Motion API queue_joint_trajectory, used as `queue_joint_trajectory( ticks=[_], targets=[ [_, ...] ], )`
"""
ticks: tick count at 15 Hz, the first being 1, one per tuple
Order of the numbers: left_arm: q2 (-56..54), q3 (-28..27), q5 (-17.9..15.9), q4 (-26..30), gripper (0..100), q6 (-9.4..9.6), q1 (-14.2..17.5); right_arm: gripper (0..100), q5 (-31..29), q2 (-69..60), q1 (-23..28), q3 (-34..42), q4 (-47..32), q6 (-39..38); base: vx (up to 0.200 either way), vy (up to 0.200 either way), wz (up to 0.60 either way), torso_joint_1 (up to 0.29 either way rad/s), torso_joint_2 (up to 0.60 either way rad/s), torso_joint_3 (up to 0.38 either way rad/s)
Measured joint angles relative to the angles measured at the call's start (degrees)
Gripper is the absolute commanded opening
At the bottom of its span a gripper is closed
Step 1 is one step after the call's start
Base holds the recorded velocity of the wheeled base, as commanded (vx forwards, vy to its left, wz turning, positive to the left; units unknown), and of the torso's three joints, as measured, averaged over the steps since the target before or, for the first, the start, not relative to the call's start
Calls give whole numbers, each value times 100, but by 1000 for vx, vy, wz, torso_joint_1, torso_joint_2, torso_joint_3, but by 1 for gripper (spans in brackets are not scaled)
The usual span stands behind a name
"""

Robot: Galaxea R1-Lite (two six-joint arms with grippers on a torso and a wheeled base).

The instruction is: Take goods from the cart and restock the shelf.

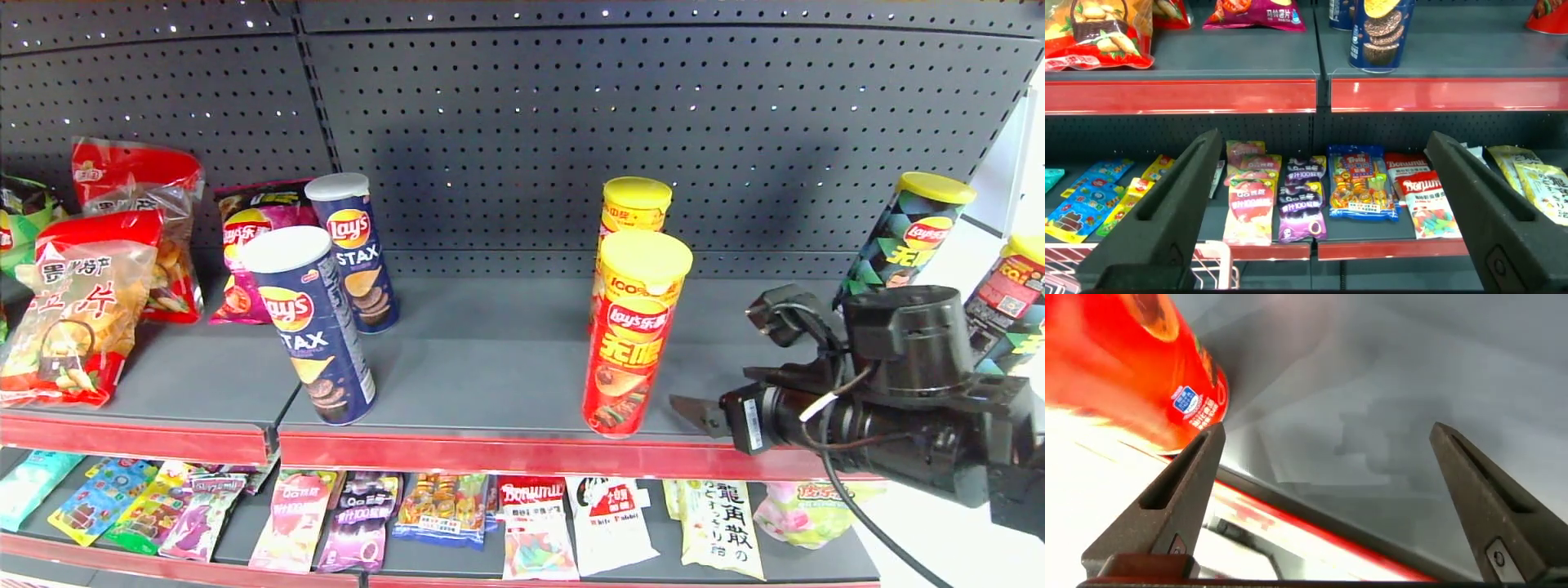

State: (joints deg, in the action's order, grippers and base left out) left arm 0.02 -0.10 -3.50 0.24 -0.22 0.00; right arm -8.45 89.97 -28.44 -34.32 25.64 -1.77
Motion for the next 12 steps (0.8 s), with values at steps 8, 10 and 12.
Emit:
queue_joint_trajectory(
  ticks=[8, 10, 12],
  targets=[
    [0, 0, -2, 0, 100, -2, 0, 100, 1008, -3628, 417, 1930, -106, 1039, 0, 0, 0, 0, 0, 0],
    [0, 0, -2, 2, 100, -2, 0, 100, 1320, -4756, 1282, 2349, -484, 1181, 0, 0, 0, 0, 0, 0],
    [-2, 0, -2, 2, 100, 0, 0, 100, 1446, -5943, 1993, 2600, -1196, 1028, 0, 0, 0, 0, 0, 0]
  ],
)
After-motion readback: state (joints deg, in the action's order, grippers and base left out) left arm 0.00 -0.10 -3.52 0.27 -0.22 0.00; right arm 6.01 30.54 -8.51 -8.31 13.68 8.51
